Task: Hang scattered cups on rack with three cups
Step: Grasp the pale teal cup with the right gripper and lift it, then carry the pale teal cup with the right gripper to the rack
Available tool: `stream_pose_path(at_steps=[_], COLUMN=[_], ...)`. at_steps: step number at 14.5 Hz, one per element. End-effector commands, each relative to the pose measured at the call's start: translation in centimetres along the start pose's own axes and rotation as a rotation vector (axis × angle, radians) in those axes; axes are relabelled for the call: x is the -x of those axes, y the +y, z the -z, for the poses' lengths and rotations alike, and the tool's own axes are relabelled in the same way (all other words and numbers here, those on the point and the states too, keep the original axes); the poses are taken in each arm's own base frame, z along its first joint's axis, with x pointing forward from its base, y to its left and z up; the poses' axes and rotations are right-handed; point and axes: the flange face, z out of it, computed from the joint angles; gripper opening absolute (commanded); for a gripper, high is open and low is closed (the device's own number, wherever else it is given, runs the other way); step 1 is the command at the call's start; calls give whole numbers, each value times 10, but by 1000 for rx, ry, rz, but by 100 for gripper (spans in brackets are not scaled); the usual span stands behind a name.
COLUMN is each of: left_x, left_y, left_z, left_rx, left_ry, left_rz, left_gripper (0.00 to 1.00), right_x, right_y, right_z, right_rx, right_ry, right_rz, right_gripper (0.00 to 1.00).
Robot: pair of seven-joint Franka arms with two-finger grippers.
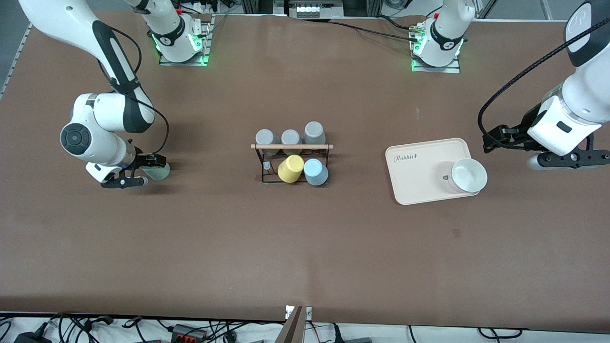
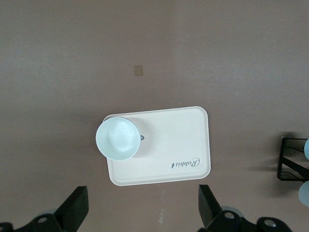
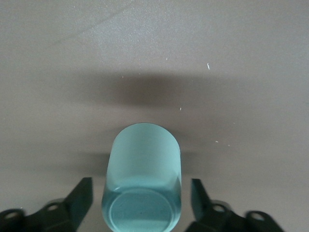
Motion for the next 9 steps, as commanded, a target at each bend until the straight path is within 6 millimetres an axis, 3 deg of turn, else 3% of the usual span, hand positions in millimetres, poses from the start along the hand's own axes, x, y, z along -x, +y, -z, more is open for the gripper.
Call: stream_pose_path(at_steps=[1, 3, 5, 9], left_x=[3, 2, 4, 5], left_y=[-3, -8, -10, -11], left_z=[3, 3, 3, 3], left_rx=[4, 5, 4, 0], left_ry=[0, 0, -11, -20], left_rz=[-67, -92, -91, -88], left_gripper=[100, 100, 100, 100], right_x=[2, -3, -10, -44], right_y=[2, -2, -9, -64], right_z=[-2, 8, 32, 133], right_rx=[-1, 1, 0, -10], right_ry=[1, 19, 31, -10], right_rz=[2, 12, 25, 107], right_gripper=[44, 30, 27, 27])
